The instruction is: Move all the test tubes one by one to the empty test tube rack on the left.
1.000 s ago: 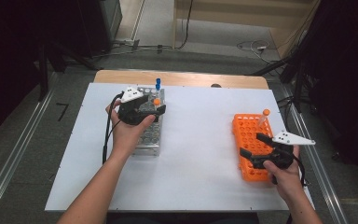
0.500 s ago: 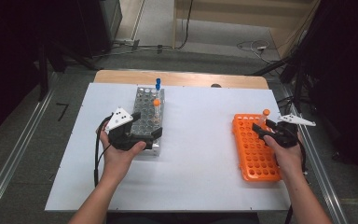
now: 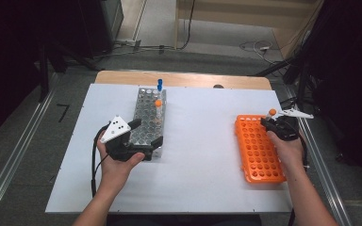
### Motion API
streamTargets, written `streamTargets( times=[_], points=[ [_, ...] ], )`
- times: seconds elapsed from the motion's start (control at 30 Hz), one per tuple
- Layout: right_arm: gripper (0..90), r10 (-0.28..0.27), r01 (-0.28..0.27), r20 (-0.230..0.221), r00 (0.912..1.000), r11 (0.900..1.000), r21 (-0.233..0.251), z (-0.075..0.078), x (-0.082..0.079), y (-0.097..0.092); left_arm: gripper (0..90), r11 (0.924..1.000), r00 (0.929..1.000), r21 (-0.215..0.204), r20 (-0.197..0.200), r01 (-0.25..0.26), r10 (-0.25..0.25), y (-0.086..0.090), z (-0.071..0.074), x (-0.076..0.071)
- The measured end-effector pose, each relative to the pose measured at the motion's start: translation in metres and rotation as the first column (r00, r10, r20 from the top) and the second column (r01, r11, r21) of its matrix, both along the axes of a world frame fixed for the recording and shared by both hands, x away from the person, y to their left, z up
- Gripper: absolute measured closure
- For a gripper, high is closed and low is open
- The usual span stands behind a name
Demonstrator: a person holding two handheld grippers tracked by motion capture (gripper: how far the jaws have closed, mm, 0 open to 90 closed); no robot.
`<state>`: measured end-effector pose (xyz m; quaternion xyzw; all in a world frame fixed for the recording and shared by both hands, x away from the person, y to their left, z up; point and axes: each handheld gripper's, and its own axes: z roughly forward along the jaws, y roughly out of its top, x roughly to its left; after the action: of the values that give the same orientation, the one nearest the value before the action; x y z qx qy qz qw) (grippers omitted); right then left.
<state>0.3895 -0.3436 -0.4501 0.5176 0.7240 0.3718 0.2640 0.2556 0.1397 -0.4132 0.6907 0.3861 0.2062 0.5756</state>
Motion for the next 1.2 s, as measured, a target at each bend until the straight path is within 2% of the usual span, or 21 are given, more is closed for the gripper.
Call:
streamTargets(
  times=[0.1, 0.13, 0.2, 0.3, 0.37, 0.43, 0.57, 0.67, 0.8, 0.87, 0.93, 0.97, 1.0, 1.03, 1.07, 1.1, 1.13, 1.2],
  points=[
    [72.8, 0.011, -0.010, 0.070, 0.9975, 0.9999, -0.013, 0.011, -0.010, 0.002, 2.3, 0.9998, 0.9998, -0.003, 0.000, 0.019, -0.019, -0.005, 0.002, 0.000],
    [72.8, 0.036, -0.037, 0.088, 0.9955, 0.9993, 0.008, 0.016, -0.015, 0.003, 3.2, 0.9997, 0.9997, -0.002, 0.001, 0.026, -0.026, -0.008, 0.002, 0.000],
    [72.8, 0.071, -0.071, 0.123, 0.9898, 0.9975, -0.005, 0.024, -0.024, 0.009, 4.8, 0.9988, 0.9988, 0.001, 0.005, 0.049, -0.049, -0.014, 0.004, 0.001],
    [72.8, 0.158, -0.160, 0.128, 0.9791, 0.9870, 0.007, 0.031, -0.038, 0.026, 10.4, 0.9943, 0.9942, 0.008, 0.009, 0.107, -0.107, -0.028, 0.006, 0.002],
    [72.8, 0.236, -0.240, 0.118, 0.9646, 0.9707, 0.019, 0.031, -0.048, 0.041, 14.8, 0.9897, 0.9897, 0.017, 0.014, 0.142, -0.143, -0.039, 0.007, 0.002],
    [72.8, 0.309, -0.314, 0.098, 0.9459, 0.9486, 0.040, 0.029, -0.058, 0.058, 21.2, 0.9812, 0.9812, 0.024, 0.019, 0.192, -0.192, -0.052, 0.008, 0.004],
    [72.8, 0.446, -0.450, 0.065, 0.8925, 0.8916, 0.053, 0.023, -0.076, 0.093, 30.4, 0.9619, 0.9622, 0.042, 0.026, 0.270, -0.271, -0.079, 0.011, 0.006],
    [72.8, 0.520, -0.523, 0.053, 0.8523, 0.8500, 0.063, 0.021, -0.089, 0.116, 35.6, 0.9495, 0.9498, 0.050, 0.030, 0.310, -0.311, -0.096, 0.011, 0.007],
    [72.8, 0.587, -0.590, 0.053, 0.8076, 0.8053, 0.061, 0.022, -0.103, 0.139, 43.3, 0.9374, 0.9386, 0.066, 0.024, 0.342, -0.344, -0.112, 0.009, 0.010],
    [72.8, 0.613, -0.616, 0.054, 0.7880, 0.7857, 0.061, 0.024, -0.108, 0.146, 47.5, 0.9305, 0.9320, 0.066, 0.019, 0.360, -0.362, -0.118, 0.007, 0.011],
    [72.8, 0.632, -0.633, 0.048, 0.7739, 0.7712, 0.064, 0.025, -0.112, 0.151, 51.3, 0.9231, 0.9252, 0.074, 0.012, 0.377, -0.379, -0.122, 0.005, 0.011],
    [72.8, 0.640, -0.642, 0.048, 0.7670, 0.7644, 0.062, 0.025, -0.114, 0.153, 52.7, 0.9166, 0.9190, 0.080, 0.012, 0.392, -0.394, -0.125, 0.004, 0.012],
    [72.8, 0.650, -0.652, 0.047, 0.7584, 0.7558, 0.063, 0.025, -0.115, 0.155, 55.5, 0.9098, 0.9129, 0.088, 0.012, 0.405, -0.408, -0.126, 0.004, 0.011],
    [72.8, 0.657, -0.658, 0.044, 0.7526, 0.7502, 0.060, 0.025, -0.116, 0.156, 61.4, 0.9066, 0.9107, 0.103, 0.016, 0.409, -0.413, -0.128, 0.003, 0.011],
    [72.7, 0.664, -0.665, 0.043, 0.7466, 0.7448, 0.053, 0.025, -0.117, 0.157, 66.5, 0.9063, 0.9109, 0.115, 0.025, 0.407, -0.412, -0.128, 0.003, 0.011],
    [72.7, 0.667, -0.669, 0.043, 0.7435, 0.7418, 0.051, 0.024, -0.118, 0.158, 67.8, 0.9083, 0.9127, 0.116, 0.029, 0.402, -0.408, -0.128, 0.004, 0.011],
    [72.6, 0.666, -0.668, 0.046, 0.7445, 0.7423, 0.057, 0.024, -0.118, 0.157, 69.0, 0.9099, 0.9142, 0.118, 0.034, 0.398, -0.404, -0.127, 0.004, 0.011],
    [70.6, 0.656, -0.658, 0.055, 0.7527, 0.7505, 0.058, 0.025, -0.118, 0.154, 69.6, 0.9187, 0.9209, 0.108, 0.049, 0.380, -0.387, -0.123, 0.006, 0.012]
  ],
)
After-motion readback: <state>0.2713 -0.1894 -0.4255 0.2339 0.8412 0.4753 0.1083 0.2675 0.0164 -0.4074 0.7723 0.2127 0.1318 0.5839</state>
